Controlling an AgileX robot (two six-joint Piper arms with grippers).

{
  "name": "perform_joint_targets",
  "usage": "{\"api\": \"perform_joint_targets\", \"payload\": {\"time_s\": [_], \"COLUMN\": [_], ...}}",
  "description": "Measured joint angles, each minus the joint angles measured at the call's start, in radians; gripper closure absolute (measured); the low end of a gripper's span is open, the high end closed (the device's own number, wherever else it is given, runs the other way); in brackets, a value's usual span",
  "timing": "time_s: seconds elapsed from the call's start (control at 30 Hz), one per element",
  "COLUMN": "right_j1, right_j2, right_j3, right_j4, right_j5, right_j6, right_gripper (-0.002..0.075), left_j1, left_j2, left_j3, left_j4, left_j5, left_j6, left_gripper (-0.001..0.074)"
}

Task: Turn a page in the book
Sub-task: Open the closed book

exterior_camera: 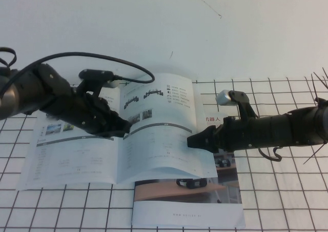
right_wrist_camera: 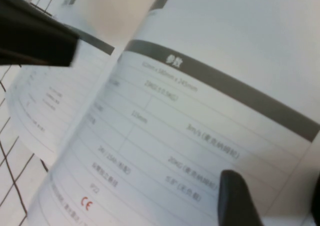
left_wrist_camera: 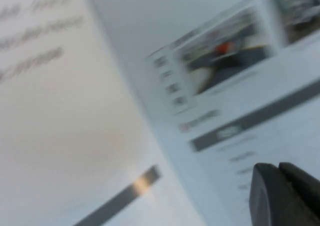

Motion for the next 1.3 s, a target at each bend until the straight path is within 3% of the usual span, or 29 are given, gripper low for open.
{"api": "perform_joint_targets", "payload": {"time_s": [0.23,0.37,0.57,0.8,1.0,1.3], "right_j1": [0.0,0.0,0.0,0.0,0.0,0.0], "right_j2": [0.0,0.0,0.0,0.0,0.0,0.0], "right_j3": [0.0,0.0,0.0,0.0,-0.001,-0.001], "right_j4": [-0.002,-0.002,-0.002,-0.002,0.0,0.002], "right_j5": [-0.002,-0.002,-0.002,-0.002,-0.004,-0.004], "right_j6": [0.006,0.008,0.01,0.01,0.01,0.012], "right_gripper": [0.0392,0.0392,0.0392,0.0392,0.0393,0.0393], "left_j1": [-0.165,-0.278,-0.427,-0.567,-0.575,-0.578], "left_j2": [-0.175,-0.28,-0.42,-0.444,-0.374,-0.302], "left_j3": [0.02,0.119,0.381,0.585,0.594,0.595], "left_j4": [0.24,0.38,0.553,0.676,0.629,0.063], "left_j5": [0.005,-0.074,-0.328,-0.635,-0.733,-0.818], "left_j6": [-0.084,-0.19,-0.365,-0.374,-0.15,0.497], "left_gripper": [0.0737,0.0738,0.0737,0.0738,0.0738,0.0737]}}
